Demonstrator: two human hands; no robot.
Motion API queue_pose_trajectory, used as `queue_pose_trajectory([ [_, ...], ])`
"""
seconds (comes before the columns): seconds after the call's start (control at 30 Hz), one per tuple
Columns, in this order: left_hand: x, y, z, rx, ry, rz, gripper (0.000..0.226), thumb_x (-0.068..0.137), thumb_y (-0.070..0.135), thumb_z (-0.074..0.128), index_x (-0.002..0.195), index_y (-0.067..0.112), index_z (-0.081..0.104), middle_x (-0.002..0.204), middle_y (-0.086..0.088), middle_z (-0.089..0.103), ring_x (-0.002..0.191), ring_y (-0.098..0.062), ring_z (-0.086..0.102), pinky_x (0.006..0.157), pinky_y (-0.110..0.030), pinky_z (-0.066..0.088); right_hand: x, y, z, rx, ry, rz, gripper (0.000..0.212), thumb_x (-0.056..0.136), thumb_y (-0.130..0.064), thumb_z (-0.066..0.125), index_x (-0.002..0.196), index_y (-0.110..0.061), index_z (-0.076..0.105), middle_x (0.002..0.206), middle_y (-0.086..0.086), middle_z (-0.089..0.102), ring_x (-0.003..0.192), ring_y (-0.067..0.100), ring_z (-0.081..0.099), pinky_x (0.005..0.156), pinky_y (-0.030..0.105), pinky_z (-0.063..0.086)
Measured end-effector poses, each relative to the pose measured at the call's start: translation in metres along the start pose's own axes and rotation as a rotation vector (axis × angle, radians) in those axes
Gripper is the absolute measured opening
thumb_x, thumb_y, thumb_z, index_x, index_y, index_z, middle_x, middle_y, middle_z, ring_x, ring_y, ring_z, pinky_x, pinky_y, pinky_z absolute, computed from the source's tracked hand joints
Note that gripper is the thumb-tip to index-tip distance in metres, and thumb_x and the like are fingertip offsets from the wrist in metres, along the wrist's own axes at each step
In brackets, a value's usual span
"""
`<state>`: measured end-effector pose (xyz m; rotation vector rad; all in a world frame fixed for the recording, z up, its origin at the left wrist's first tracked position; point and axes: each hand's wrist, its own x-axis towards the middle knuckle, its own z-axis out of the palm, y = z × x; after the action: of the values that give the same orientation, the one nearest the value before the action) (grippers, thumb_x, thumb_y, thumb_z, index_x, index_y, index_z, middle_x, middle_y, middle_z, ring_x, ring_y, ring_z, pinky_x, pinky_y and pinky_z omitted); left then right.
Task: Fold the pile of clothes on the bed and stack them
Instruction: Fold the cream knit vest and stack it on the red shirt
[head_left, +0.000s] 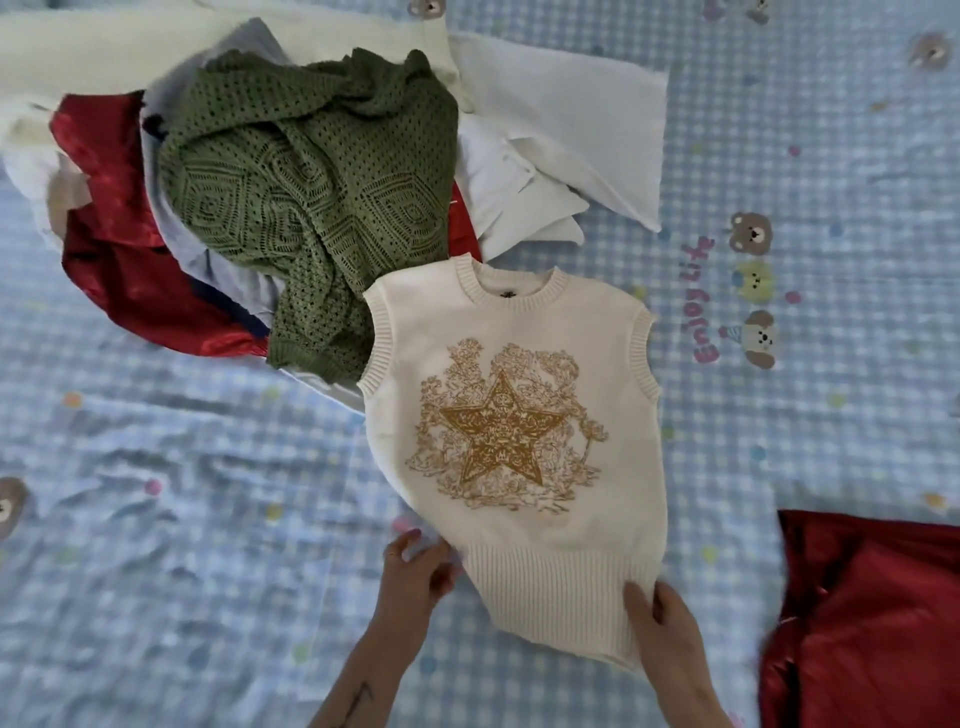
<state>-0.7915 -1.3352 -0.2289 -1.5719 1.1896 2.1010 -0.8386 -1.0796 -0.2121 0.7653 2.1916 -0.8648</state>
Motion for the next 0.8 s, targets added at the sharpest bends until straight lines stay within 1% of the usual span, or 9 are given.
queue_pose_trajectory([
  [0.07, -0.003, -0.005, 0.006, -0.001, -0.091, -0.02, 0.016, 0.087, 0.009, 0.062, 0.102, 0.004, 0.062, 0.071, -0.011, 0.046, 0.053, -0.015, 0.035, 0.048, -0.027, 0.03, 0.0, 0.004, -0.002, 0.011, -0.015, -0.009, 0.018, 0.092, -0.021, 0.058, 0.085, -0.004, 0.058, 0.074, 0.01, 0.06, 0.068, 0.021, 0.054, 0.06, 0.034, 0.038],
  [0.13, -0.005, -0.008, 0.01, 0.043, -0.149, -0.023, 0.022, 0.092, 0.014, 0.057, 0.112, 0.008, 0.063, 0.08, -0.013, 0.049, 0.063, -0.02, 0.039, 0.054, -0.028, 0.033, 0.002, 0.005, -0.001, 0.044, -0.013, -0.016, 0.015, 0.092, -0.021, 0.057, 0.089, -0.006, 0.058, 0.078, 0.009, 0.061, 0.071, 0.021, 0.054, 0.062, 0.035, 0.039],
  [0.23, -0.002, -0.01, 0.019, 0.026, -0.145, 0.005, 0.024, 0.092, 0.012, 0.055, 0.11, -0.004, 0.058, 0.1, -0.023, 0.061, 0.089, -0.03, 0.056, 0.077, -0.037, 0.046, 0.002, 0.007, -0.001, 0.07, -0.011, -0.046, 0.014, 0.093, -0.02, 0.056, 0.091, -0.007, 0.058, 0.077, 0.003, 0.059, 0.07, 0.016, 0.052, 0.058, 0.031, 0.038],
  [0.3, 0.002, -0.014, 0.025, -0.048, -0.15, -0.002, 0.015, 0.092, 0.01, 0.054, 0.099, -0.003, 0.054, 0.103, -0.023, 0.061, 0.096, -0.029, 0.059, 0.087, -0.039, 0.048, 0.002, 0.008, -0.001, 0.067, -0.006, -0.066, 0.016, 0.093, -0.02, 0.056, 0.086, -0.006, 0.057, 0.073, 0.002, 0.057, 0.066, 0.014, 0.05, 0.055, 0.028, 0.036],
  [0.37, 0.003, -0.016, 0.033, -0.083, -0.172, -0.024, 0.015, 0.09, 0.013, 0.059, 0.094, 0.0, 0.052, 0.102, -0.019, 0.06, 0.095, -0.029, 0.059, 0.085, -0.039, 0.05, 0.002, 0.009, -0.001, 0.068, 0.005, -0.087, 0.02, 0.092, -0.019, 0.056, 0.08, -0.004, 0.055, 0.069, 0.002, 0.055, 0.064, 0.015, 0.049, 0.054, 0.029, 0.035],
  [0.5, 0.0, -0.019, 0.042, -0.004, -0.056, -0.019, 0.034, 0.084, 0.014, 0.069, 0.113, 0.006, 0.053, 0.109, -0.012, 0.066, 0.102, -0.029, 0.063, 0.088, -0.048, 0.052, 0.001, 0.011, -0.005, 0.087, 0.004, -0.126, 0.022, 0.093, -0.02, 0.056, 0.079, -0.003, 0.054, 0.071, 0.006, 0.054, 0.065, 0.017, 0.047, 0.058, 0.033, 0.035],
  [0.63, -0.021, -0.028, 0.006, 0.425, 0.169, 0.151, 0.02, 0.084, 0.026, 0.068, 0.093, 0.008, 0.061, 0.088, -0.004, 0.067, 0.082, -0.022, 0.062, 0.062, -0.031, 0.048, -0.001, 0.021, -0.014, 0.094, 0.055, -0.155, 0.027, 0.093, -0.02, 0.055, 0.068, -0.015, 0.045, 0.063, -0.003, 0.046, 0.059, 0.013, 0.042, 0.053, 0.029, 0.03],
  [0.7, -0.032, -0.036, -0.026, 0.442, 0.295, 0.175, 0.023, 0.083, 0.023, 0.069, 0.088, 0.003, 0.059, 0.082, -0.009, 0.063, 0.075, -0.024, 0.059, 0.061, -0.033, 0.044, -0.006, 0.029, -0.018, 0.053, 0.078, -0.156, 0.022, 0.093, -0.021, 0.055, 0.073, -0.017, 0.048, 0.067, -0.004, 0.051, 0.062, 0.013, 0.046, 0.055, 0.029, 0.032],
  [0.8, -0.044, -0.051, -0.062, 0.557, 0.441, 0.127, 0.028, 0.081, 0.016, 0.073, 0.084, -0.006, 0.056, 0.073, -0.012, 0.055, 0.069, -0.025, 0.052, 0.058, -0.031, 0.037, -0.015, 0.052, -0.013, -0.046, 0.069, -0.114, 0.012, 0.092, -0.02, 0.056, 0.085, -0.011, 0.054, 0.078, 0.006, 0.06, 0.073, 0.022, 0.053, 0.064, 0.033, 0.034],
])
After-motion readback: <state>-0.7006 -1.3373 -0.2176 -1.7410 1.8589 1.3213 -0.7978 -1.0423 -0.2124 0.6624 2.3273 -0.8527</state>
